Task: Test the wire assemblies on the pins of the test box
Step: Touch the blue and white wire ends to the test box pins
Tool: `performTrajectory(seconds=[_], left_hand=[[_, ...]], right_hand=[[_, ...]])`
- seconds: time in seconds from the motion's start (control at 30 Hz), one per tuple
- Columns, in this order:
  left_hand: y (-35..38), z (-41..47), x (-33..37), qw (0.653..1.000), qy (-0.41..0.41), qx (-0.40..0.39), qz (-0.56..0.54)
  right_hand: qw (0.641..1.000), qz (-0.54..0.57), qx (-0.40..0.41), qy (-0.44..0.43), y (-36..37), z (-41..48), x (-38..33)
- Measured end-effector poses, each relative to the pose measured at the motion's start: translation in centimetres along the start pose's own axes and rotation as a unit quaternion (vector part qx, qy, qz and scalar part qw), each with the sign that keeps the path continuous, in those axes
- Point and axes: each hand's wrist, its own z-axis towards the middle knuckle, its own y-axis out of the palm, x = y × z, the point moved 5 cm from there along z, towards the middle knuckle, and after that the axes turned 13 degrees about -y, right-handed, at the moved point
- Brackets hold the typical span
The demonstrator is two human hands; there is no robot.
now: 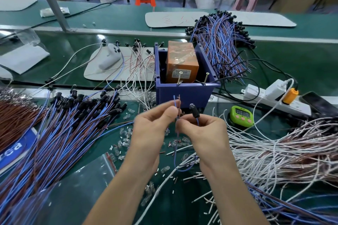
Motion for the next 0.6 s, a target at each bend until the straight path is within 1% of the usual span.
performTrajectory(seconds=[0.07,0.13,0.27,0.33,0.43,0.5,0.6], left_hand=[[-0.8,0.3,1.9,0.998,0.041,0.014,0.04],[-1.4,0.5,3.3,0.996,0.061,0.022,0.068],[-3.3,0.9,4.8,0.986,0.09,0.097,0.097],[-3.7,0.7,5.2,0.983,0.09,0.08,0.14],[-3.3,0.5,4.7,0.965,0.066,0.031,0.252],[-3.3,0.6,4.5,0.968,0.05,0.042,0.242],[-4.0,0.8,4.6,0.978,0.058,0.079,0.182]], right_hand=[[0.999,-0.037,-0.034,0.003,-0.2,-0.1,-0.1],[0.997,-0.049,-0.057,0.012,-0.2,-0.2,-0.1],[0.996,-0.033,-0.081,0.033,-0.2,-0.4,0.1],[0.995,-0.025,-0.086,0.034,-0.2,-0.5,0.1],[0.995,-0.027,-0.095,0.026,-0.3,-0.5,0.1],[0.994,-0.032,-0.097,0.027,-0.2,-0.5,0.2],[0.995,-0.034,-0.094,0.03,-0.2,-0.7,0.3]])
